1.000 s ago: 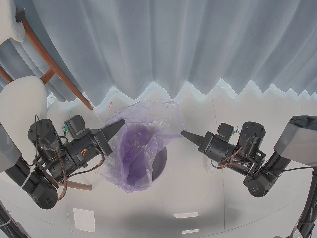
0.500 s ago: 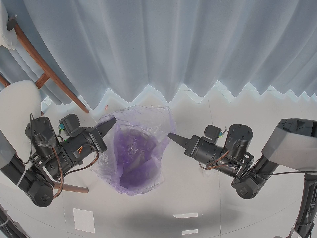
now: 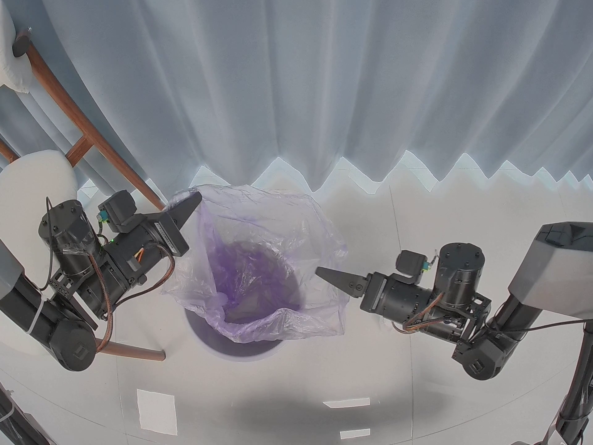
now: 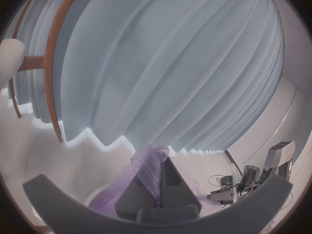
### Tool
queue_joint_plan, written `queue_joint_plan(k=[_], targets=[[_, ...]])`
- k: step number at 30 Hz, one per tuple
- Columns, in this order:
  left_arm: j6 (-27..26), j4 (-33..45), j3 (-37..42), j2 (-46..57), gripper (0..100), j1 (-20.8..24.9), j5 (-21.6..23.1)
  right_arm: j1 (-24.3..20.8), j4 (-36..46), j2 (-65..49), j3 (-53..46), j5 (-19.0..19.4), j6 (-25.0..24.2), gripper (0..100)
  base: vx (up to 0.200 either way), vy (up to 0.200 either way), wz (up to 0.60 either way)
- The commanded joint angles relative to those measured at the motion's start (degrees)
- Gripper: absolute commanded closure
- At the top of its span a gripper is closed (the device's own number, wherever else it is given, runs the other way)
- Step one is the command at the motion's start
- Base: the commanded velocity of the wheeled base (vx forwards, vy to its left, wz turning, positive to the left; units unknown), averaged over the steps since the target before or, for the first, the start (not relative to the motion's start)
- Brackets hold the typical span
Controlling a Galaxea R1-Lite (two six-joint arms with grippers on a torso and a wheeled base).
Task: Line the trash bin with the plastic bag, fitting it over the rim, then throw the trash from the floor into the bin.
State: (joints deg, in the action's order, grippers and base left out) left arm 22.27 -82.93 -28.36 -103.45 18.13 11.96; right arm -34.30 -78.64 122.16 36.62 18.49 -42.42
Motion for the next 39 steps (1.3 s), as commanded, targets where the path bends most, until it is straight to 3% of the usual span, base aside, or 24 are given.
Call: queue_joint_plan(k=[1,2,3,5,8,10,13,20,21,25,35,39], targets=[[0.1,0.1,-1.1,-0.1,100,-1.3,-0.4,4.4,2.9,-4.6,-5.0,-5.7,5.0,0,0.0,0.0,0.0],[0.1,0.1,-1.1,-0.2,100,-1.3,-0.4,4.4,2.8,-4.6,-5.0,-5.9,5.2,0,0.0,0.0,0.0],[0.1,0.1,-1.1,-0.1,100,-1.4,-0.4,4.7,2.6,-4.9,-5.9,-9.7,6.4,0,0.0,0.0,0.0],[0.1,0.1,-1.1,-0.1,100,-1.5,-0.4,4.7,1.9,-5.8,-8.5,-10.8,6.7,0,0.0,0.0,0.0],[0.1,0.1,-1.1,-0.1,100,-1.5,-0.4,4.1,0.9,-8.1,-14.9,-8.5,6.8,0,0.0,0.0,0.0],[0.1,0.0,-1.1,-0.2,100,-1.5,-0.4,3.7,-0.4,-8.4,-19.2,-4.6,7.3,0,0.0,0.0,0.0],[0.1,-0.4,-1.2,-0.3,100,-1.6,-0.4,3.1,-1.0,-7.0,-21.1,-4.3,8.2,0,0.0,0.0,0.0],[0.1,-0.4,-1.0,0.0,100,-1.6,-0.4,2.5,-4.8,2.0,-21.6,-5.3,9.6,0,0.0,0.0,0.0],[0.0,-0.4,-1.0,0.0,100,-1.6,-0.4,0.6,-8.1,5.6,-21.8,-5.7,10.9,0,0.0,0.0,0.0],[0.0,-0.4,-1.0,0.2,100,-1.5,-0.4,-0.8,-11.3,11.1,-20.5,-9.5,14.3,0,0.0,0.0,0.0],[0.0,-0.5,-0.8,0.3,100,-1.1,-0.3,-5.9,-11.3,13.4,-15.9,-9.4,13.3,0,0.0,0.0,0.0],[-0.1,-0.5,-0.7,0.4,100,-1.0,-0.3,-10.1,-10.2,13.5,-9.0,-9.7,10.0,0,0.0,0.0,0.0]])
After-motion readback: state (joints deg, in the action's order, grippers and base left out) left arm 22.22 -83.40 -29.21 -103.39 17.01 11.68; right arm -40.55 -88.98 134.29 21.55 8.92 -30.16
